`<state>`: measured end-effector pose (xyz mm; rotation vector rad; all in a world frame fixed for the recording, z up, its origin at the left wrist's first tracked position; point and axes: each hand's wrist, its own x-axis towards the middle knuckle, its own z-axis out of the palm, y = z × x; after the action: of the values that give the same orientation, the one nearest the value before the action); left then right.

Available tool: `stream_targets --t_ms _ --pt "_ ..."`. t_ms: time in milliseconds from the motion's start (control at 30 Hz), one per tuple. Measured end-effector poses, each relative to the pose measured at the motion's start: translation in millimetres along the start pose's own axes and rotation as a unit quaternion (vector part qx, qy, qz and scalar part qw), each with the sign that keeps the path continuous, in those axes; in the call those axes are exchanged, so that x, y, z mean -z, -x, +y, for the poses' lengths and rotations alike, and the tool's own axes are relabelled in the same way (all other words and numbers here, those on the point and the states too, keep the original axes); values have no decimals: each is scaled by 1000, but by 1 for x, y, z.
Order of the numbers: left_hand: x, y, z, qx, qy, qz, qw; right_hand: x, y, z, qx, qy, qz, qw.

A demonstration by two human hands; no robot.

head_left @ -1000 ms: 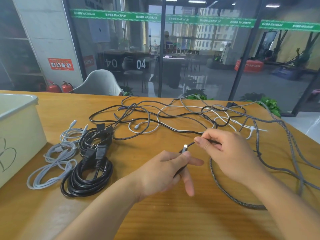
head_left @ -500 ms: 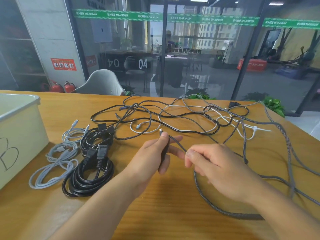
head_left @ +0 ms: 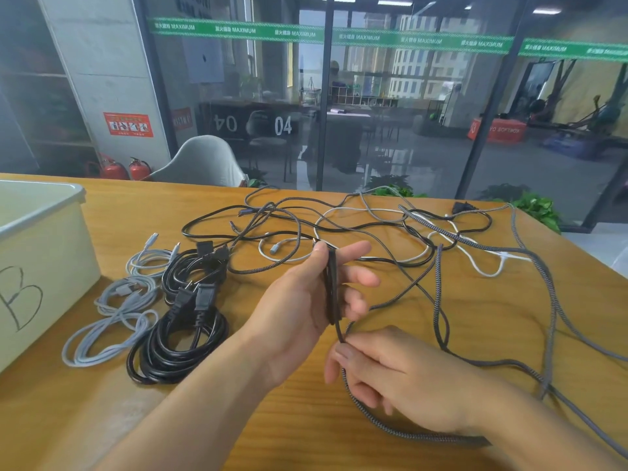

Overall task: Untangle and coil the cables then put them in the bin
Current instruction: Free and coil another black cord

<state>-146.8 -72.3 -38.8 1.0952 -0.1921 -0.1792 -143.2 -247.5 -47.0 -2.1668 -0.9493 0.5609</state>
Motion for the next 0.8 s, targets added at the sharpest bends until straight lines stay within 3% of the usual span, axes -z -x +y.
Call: stream_targets --t_ms 267,667,800 --pt "-1 4 1 12 14 -15 1000 27 -4 24 -2 67 0 998" --pt "-3 8 0 65 -70 -92 991 77 7 64 -81 57 127 987" --pt "-2 8 -3 69 -148 -118 979 70 5 56 -77 106 228 965"
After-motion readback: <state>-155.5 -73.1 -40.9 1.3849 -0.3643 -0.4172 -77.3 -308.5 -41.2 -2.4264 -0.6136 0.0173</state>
